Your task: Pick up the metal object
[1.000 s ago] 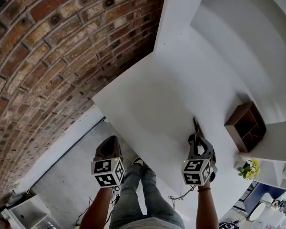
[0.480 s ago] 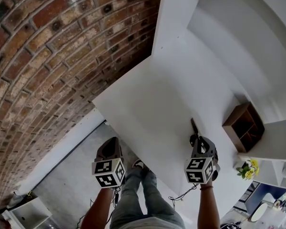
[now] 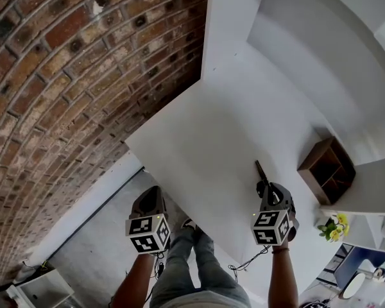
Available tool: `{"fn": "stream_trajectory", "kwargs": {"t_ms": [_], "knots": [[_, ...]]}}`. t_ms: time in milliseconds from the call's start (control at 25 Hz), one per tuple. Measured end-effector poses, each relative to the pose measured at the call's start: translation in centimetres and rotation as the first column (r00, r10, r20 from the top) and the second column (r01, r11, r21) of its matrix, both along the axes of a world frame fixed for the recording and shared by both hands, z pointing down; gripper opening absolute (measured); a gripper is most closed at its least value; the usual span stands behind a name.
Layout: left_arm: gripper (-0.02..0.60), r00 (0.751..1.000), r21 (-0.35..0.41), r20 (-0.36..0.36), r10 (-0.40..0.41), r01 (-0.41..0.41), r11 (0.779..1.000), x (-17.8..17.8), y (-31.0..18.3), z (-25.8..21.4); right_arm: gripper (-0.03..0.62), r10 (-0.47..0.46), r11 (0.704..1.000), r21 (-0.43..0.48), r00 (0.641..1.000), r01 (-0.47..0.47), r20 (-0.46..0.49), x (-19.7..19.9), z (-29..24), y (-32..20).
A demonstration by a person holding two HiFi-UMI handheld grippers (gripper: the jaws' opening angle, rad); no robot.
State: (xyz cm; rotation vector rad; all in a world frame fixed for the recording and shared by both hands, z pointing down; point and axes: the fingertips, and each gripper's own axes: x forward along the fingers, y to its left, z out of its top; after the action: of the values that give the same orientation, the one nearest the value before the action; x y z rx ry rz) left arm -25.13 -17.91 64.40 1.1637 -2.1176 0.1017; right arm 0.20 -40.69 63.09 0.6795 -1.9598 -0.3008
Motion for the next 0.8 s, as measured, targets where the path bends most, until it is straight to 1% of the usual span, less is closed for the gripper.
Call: {"fn": "stream_trajectory", "kwargs": {"t_ms": [240,440,600,800], "knots": [[0.012,1.0,0.0,0.014,0.025,-0.025,1.0,0.4,-0.8,-1.0,0.008,0.031,0.999,-0.017,0.997,-0.03,0.064,0.6,-1.2,-0.3],[0.012,0.997,0.015,0.031,0.069,-0.069,0.997,1.3,-2.4,-2.4,0.008,0.063,0.998,-0.023,0.992,-0.061,0.108,1.8,-2.6,-0.4],[0.012,0.991,0.033,0.051,0.127,-0.128,0.991,2.5,-4.0,-4.0,0.008,0.11,0.994,-0.021,0.981,-0.108,0.157,2.9,-4.4,-0.6],[0.012,0.971,0.057,0.087,0.221,-0.226,0.972,4.3,-6.2,-6.4,0.008,0.165,0.986,-0.049,0.954,-0.157,0.25,4.9,-6.8,-0.4]]}}
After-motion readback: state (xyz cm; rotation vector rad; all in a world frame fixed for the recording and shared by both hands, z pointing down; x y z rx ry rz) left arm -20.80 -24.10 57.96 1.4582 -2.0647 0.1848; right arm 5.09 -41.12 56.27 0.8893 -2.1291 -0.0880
